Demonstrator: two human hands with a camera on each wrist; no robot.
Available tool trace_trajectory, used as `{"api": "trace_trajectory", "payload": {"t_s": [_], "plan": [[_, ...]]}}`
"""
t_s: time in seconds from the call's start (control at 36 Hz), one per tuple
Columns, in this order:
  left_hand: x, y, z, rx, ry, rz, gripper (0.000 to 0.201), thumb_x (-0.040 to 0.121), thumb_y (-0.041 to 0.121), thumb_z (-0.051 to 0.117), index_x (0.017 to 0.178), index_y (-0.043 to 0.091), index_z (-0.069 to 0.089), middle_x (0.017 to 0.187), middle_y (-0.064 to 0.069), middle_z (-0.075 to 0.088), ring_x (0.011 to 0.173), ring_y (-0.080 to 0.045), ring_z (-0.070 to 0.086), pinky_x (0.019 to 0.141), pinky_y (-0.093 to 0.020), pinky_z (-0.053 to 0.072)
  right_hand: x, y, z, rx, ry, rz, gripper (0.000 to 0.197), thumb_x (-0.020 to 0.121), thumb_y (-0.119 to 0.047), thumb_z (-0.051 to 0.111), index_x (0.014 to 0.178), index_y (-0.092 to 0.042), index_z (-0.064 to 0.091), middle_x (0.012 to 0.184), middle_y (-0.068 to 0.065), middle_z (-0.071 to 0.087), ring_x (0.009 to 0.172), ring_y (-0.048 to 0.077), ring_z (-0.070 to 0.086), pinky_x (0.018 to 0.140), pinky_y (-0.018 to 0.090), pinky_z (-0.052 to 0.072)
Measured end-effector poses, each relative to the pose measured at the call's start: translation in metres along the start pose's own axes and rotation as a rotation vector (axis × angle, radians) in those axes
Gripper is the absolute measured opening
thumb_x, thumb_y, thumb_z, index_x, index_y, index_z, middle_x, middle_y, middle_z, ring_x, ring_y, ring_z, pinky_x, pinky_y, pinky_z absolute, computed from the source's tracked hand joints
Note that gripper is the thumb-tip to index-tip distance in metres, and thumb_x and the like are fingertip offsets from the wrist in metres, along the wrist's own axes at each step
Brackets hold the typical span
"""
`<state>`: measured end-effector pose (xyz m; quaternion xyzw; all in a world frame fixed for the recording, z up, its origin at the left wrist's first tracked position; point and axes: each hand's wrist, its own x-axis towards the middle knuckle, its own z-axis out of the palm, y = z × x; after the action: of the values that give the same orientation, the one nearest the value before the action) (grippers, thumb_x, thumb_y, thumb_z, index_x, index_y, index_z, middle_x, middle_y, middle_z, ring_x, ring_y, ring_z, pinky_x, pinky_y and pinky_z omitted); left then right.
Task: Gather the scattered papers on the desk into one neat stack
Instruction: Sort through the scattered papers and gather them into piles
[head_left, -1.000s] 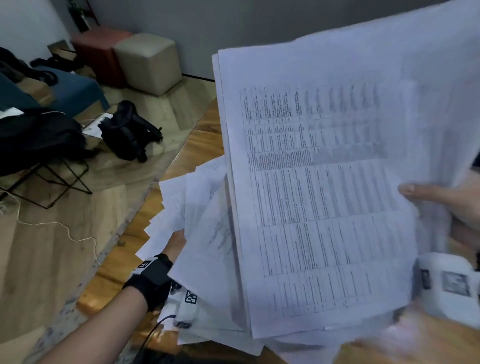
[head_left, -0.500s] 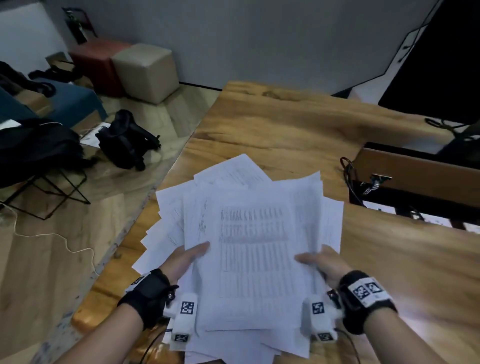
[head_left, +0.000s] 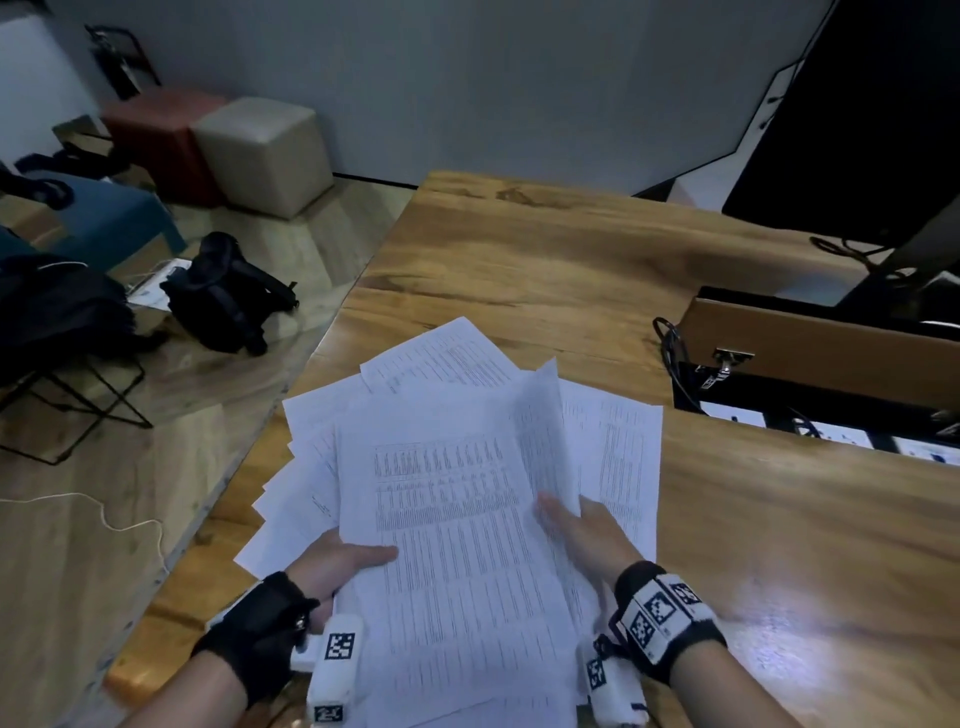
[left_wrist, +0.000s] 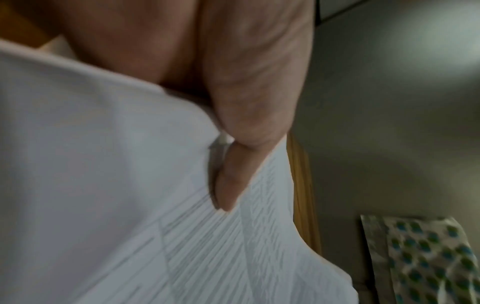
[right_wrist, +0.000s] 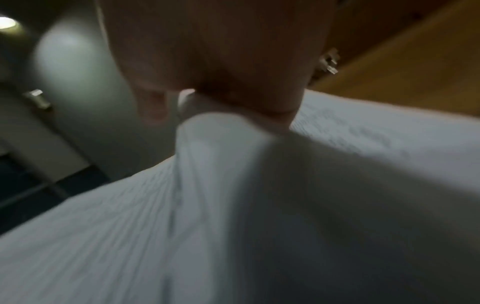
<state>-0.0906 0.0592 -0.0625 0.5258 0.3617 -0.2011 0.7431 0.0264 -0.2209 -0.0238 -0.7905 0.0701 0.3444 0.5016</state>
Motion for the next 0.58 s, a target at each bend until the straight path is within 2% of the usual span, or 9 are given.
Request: {"api": "trace_trajectory", "payload": {"t_s": [0.06,0.11,0.14,0.22,0.33,0.39,0.44,0.5,0.58], "plan": [[-0.001,-0.002,0.003,0.033,0.061,0.057,0.05,0.075,0.002,0.08,0.122,0.002,0.063,0.114,-0.019,0.072,0.106,-0.04,0.067,0.096,-0.059,0.048,0.01,0.005,-0.007,-0.225,0.313,-0.032,0.045,0.092,-0.061,0.04,0.106,-0.022,0.059,0.111,0.005,0.065,0.102,0.028,0.061,0.086,0.039,0.051],[-0.001,-0.005,0.003,0.024,0.088,0.094,0.042,0.08,-0.001,0.074,0.12,0.004,0.064,0.114,-0.017,0.072,0.105,-0.038,0.068,0.095,-0.057,0.05,0.023,0.012,-0.016,-0.406,0.587,0.066,0.061,0.092,-0.058,0.042,0.124,-0.008,0.055,0.129,0.017,0.056,0.116,0.037,0.054,0.095,0.045,0.049],[-0.002,-0.007,0.001,0.016,0.093,0.109,0.042,0.08,-0.001,0.074,0.121,0.005,0.064,0.115,-0.017,0.072,0.106,-0.038,0.068,0.096,-0.057,0.049,0.028,0.017,-0.018,-0.428,0.647,0.158,0.07,0.09,-0.058,0.046,0.132,-0.002,0.048,0.136,0.022,0.049,0.121,0.04,0.051,0.096,0.046,0.048],[-0.003,-0.013,-0.004,-0.006,0.11,0.123,0.047,0.077,0.0,0.076,0.122,0.005,0.063,0.117,-0.018,0.071,0.109,-0.04,0.066,0.097,-0.06,0.047,0.03,0.02,-0.014,-0.471,0.673,0.331,0.095,0.079,-0.066,0.058,0.139,0.004,0.032,0.141,0.025,0.038,0.124,0.04,0.046,0.094,0.046,0.046],[-0.004,-0.019,-0.011,-0.018,0.151,0.139,0.048,0.077,0.0,0.076,0.123,0.006,0.063,0.118,-0.017,0.07,0.11,-0.04,0.065,0.099,-0.061,0.046,0.038,0.011,-0.001,-0.446,0.65,0.38,0.095,0.072,-0.063,0.069,0.134,0.001,0.036,0.137,0.021,0.045,0.124,0.037,0.047,0.096,0.046,0.045],[-0.004,-0.02,-0.017,-0.007,0.168,0.131,0.047,0.078,0.0,0.075,0.123,0.005,0.063,0.118,-0.017,0.07,0.109,-0.04,0.065,0.1,-0.06,0.045,0.051,0.016,-0.001,-0.382,0.617,0.399,0.088,0.065,-0.06,0.075,0.127,-0.002,0.047,0.13,0.018,0.055,0.118,0.037,0.053,0.095,0.047,0.049],[-0.003,-0.021,-0.022,0.005,0.166,0.119,0.046,0.079,0.0,0.075,0.123,0.004,0.063,0.119,-0.018,0.07,0.109,-0.04,0.066,0.101,-0.06,0.045,0.061,0.024,-0.002,-0.352,0.589,0.389,0.075,0.056,-0.06,0.076,0.108,-0.008,0.06,0.113,0.013,0.066,0.104,0.037,0.06,0.089,0.047,0.054],[-0.003,-0.021,-0.028,0.005,0.153,0.103,0.046,0.079,-0.002,0.074,0.124,0.003,0.062,0.119,-0.019,0.07,0.108,-0.041,0.066,0.101,-0.061,0.045,0.067,0.029,-0.003,-0.291,0.575,0.349,0.058,0.057,-0.052,0.082,0.089,-0.009,0.06,0.098,0.008,0.067,0.095,0.036,0.065,0.085,0.047,0.056],[-0.003,-0.022,-0.029,0.022,0.16,0.101,0.044,0.08,-0.003,0.072,0.123,0.002,0.062,0.118,-0.018,0.07,0.108,-0.04,0.066,0.1,-0.06,0.045,0.059,0.021,0.0,-0.159,0.534,0.266,0.042,0.063,-0.03,0.087,0.081,-0.008,0.056,0.09,0.009,0.07,0.084,0.035,0.07,0.077,0.045,0.06]]}}
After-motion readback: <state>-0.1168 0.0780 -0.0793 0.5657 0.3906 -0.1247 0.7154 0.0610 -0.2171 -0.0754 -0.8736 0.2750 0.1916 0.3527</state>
